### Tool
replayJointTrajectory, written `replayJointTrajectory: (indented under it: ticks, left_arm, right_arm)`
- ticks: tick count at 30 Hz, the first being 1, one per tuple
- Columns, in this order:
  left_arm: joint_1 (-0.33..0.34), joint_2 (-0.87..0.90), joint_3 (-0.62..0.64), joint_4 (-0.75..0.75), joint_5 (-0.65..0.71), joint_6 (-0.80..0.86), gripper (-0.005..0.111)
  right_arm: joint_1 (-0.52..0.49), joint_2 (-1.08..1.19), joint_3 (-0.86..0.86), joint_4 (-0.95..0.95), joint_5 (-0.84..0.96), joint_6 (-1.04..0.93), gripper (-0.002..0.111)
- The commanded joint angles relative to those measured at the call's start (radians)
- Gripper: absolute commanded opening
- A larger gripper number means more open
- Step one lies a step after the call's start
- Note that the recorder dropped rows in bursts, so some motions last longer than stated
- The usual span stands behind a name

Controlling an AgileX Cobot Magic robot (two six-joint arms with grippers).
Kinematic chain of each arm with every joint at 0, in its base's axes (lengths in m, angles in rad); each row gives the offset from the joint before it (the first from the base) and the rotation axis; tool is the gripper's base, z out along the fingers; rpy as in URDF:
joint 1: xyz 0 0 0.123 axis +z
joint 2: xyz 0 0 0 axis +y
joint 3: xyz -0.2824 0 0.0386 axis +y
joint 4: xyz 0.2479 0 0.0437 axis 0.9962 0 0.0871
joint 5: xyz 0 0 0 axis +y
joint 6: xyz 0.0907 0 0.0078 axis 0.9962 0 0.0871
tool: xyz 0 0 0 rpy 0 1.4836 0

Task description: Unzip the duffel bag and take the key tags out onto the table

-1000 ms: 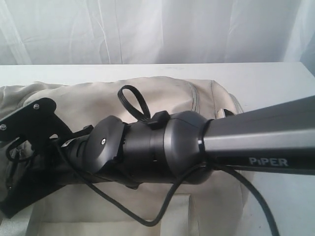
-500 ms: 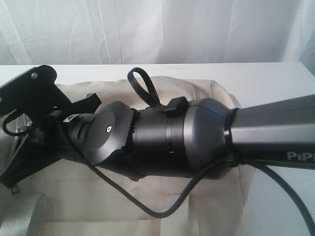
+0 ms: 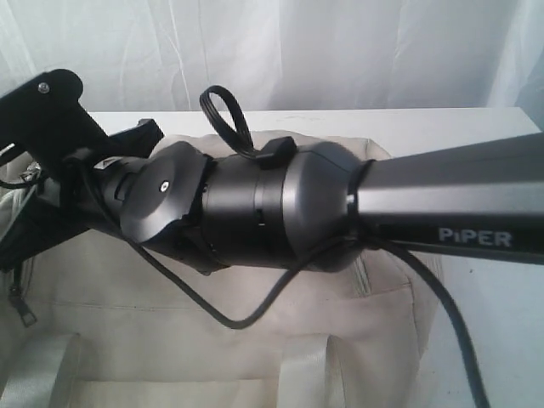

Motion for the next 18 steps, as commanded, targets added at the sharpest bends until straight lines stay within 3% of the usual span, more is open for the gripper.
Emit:
replayJointTrajectory:
  ticks: [1, 18]
  left_arm:
    - [0.005, -0.006, 0.011, 0.007, 0.103, -0.005, 0.0]
    - [0.005, -0.006, 0.011, 0.1, 0.124, -0.097, 0.0]
  right_arm:
    - [-0.041, 0.034, -0.081, -0.002, -0.031, -0.011, 0.0]
    - [-0.2, 0.158, -0.322, 0.0, 0.028, -0.011, 0.0]
